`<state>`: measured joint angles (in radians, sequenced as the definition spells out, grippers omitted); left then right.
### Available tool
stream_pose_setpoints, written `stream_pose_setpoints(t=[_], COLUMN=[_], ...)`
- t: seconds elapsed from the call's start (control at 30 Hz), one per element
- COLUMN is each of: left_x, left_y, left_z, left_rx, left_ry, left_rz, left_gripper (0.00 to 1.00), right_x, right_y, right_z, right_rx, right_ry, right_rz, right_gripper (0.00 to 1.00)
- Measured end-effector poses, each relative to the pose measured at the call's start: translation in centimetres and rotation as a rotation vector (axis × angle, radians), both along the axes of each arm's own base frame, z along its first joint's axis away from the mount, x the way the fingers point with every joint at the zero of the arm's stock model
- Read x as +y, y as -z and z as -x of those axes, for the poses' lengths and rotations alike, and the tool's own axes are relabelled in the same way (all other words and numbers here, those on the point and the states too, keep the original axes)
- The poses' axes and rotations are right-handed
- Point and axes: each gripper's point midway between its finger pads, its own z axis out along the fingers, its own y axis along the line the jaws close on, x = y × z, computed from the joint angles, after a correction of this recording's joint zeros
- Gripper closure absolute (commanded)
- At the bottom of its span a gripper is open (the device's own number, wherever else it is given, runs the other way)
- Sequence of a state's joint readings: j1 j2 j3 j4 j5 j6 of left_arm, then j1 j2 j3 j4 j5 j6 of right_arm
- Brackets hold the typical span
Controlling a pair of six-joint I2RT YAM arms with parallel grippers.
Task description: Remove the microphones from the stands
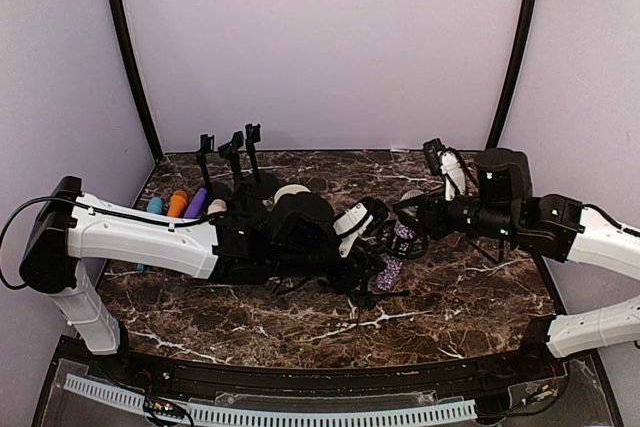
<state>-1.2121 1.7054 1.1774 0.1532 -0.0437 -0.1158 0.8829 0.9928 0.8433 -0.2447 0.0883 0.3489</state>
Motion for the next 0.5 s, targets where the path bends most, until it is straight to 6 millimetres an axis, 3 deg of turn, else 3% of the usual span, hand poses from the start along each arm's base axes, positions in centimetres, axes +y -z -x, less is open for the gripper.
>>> stream_pose_setpoints(t=[0.5], left_x=[-0.1], left_y=[-1.7], left_z=[0.1], left_rx=[-0.046], left_ry=[0.018], left_rz=[0.034], left_gripper=[0.99], right_x=[-0.1], right_y=[-3.5], right_z=[0.6], right_rx=[-0.031], right_ry=[-0.045], right_rz=[0.021], right_gripper=[0.86])
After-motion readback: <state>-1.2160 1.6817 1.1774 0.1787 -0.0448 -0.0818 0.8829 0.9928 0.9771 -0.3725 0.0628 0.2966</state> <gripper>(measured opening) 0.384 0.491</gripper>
